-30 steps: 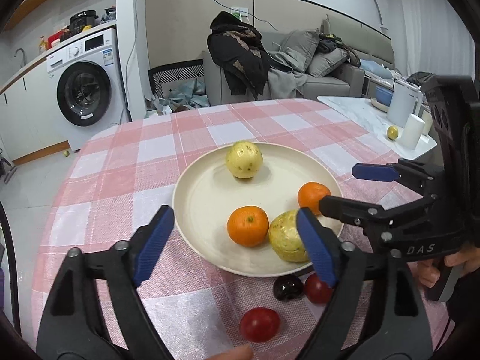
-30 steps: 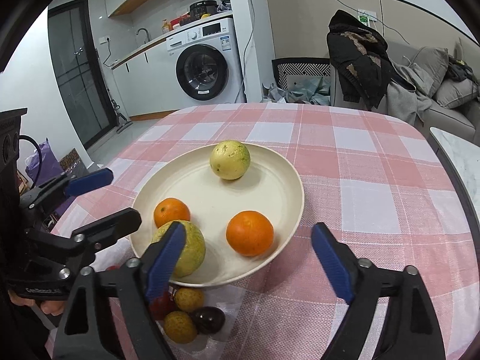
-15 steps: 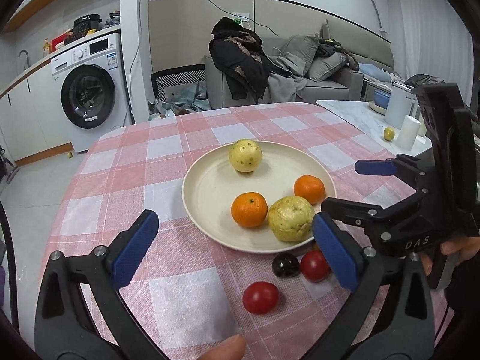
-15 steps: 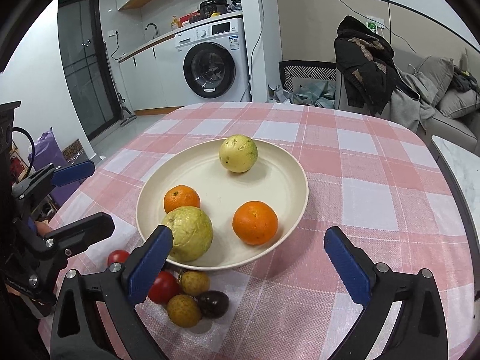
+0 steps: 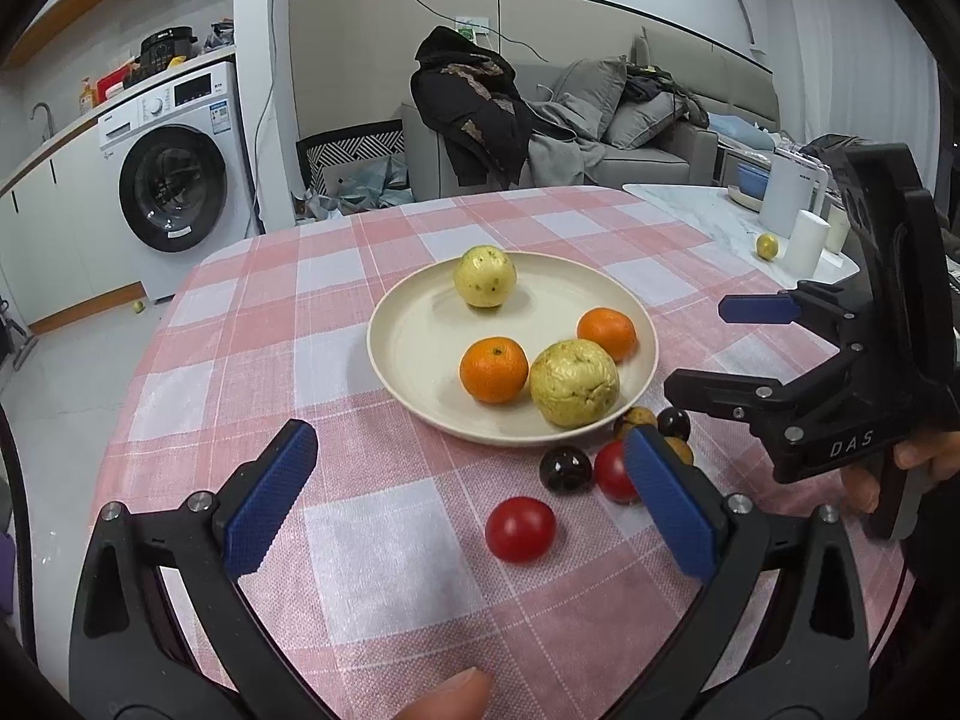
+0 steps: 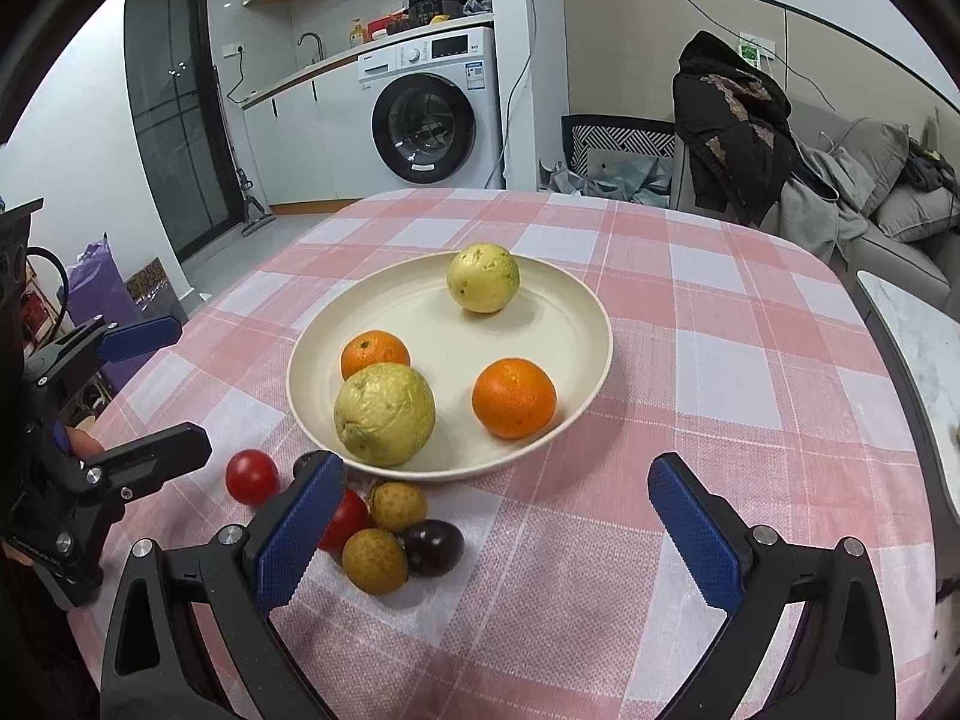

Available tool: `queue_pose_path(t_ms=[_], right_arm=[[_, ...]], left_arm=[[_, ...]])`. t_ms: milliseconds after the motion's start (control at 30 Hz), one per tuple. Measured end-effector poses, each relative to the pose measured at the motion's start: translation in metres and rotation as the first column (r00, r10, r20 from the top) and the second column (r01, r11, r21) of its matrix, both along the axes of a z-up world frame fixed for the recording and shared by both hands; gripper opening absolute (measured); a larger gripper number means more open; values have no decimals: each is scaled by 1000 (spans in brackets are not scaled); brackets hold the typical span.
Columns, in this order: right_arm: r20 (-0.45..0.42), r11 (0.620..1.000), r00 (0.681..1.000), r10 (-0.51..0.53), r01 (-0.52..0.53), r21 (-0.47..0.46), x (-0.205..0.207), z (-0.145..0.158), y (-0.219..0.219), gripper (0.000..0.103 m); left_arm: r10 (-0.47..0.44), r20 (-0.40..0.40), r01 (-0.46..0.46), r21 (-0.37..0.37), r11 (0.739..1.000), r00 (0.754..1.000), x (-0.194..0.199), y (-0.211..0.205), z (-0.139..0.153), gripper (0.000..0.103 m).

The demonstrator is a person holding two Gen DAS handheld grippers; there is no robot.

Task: Organize fruits
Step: 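Withdraw both open tools from the plate toward the remaining fruits, then grasp a red tomato with the left tool while the right tool grasps a dark plum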

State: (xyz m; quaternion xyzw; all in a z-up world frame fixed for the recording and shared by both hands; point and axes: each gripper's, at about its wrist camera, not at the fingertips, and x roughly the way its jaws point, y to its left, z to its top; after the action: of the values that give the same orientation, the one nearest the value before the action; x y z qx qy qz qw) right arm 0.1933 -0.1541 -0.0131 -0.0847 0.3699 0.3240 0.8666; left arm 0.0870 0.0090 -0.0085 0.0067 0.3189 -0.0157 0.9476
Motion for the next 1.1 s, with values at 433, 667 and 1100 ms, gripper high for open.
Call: queue_pose_path(t_ms=[433, 667, 1100], right_arm=[[-25, 996, 1000, 13, -16, -86, -9, -12, -1, 103], [-58, 994, 998, -12, 6, -106, -2, -17, -13, 103], [-96, 980, 995, 23, -41, -194, 0, -35, -5, 103]], left_arm=[[-6, -104, 4, -23, 1000, 995, 3, 2, -22, 102], [-7, -161, 5, -11, 1000, 987, 10, -2, -34, 102], [-22, -229, 20, -7, 1000, 973, 24, -6, -50, 102]])
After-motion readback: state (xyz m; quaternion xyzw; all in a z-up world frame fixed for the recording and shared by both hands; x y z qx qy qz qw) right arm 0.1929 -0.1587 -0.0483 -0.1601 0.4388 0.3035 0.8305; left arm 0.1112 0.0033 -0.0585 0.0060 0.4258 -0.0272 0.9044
